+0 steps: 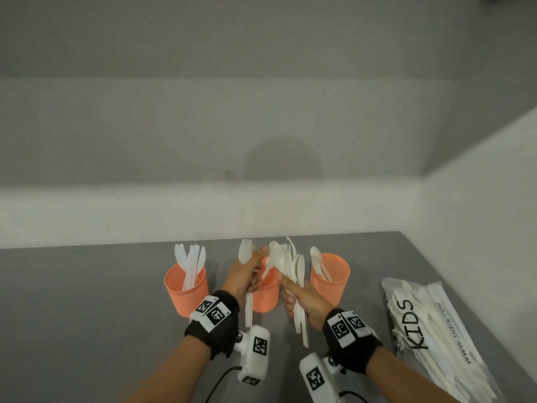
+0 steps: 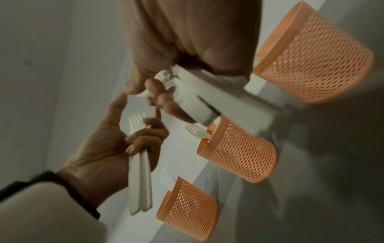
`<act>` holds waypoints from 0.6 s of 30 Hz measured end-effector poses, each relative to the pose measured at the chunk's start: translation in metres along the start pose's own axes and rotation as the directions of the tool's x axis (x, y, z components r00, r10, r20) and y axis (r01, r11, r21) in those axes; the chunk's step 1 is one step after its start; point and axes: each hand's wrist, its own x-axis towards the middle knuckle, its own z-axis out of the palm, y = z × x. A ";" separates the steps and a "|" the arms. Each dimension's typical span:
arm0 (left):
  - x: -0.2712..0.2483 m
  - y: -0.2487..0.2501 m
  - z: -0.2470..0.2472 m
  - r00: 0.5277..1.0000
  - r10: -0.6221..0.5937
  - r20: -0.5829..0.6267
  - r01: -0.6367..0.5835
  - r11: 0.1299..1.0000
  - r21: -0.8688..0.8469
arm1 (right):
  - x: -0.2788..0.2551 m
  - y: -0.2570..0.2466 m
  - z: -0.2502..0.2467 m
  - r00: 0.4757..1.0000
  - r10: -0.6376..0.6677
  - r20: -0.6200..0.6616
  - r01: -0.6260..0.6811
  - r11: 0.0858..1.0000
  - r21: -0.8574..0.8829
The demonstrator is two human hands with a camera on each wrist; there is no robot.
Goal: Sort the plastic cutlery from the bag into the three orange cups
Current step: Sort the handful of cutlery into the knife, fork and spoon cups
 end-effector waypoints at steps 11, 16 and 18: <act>-0.008 -0.001 0.033 0.987 0.009 0.159 -0.034 0.987 0.156 | 0.001 -0.008 -0.004 0.909 0.237 0.341 -0.191 0.968 -0.164; 0.005 -0.004 0.041 0.998 0.059 -0.039 -0.046 0.964 0.261 | 0.006 -0.004 -0.005 0.982 0.108 0.153 -0.082 0.983 -0.166; 0.010 -0.006 0.041 0.987 0.082 -0.140 -0.045 0.967 0.250 | 0.009 -0.003 -0.004 0.994 0.041 0.098 -0.023 0.984 -0.177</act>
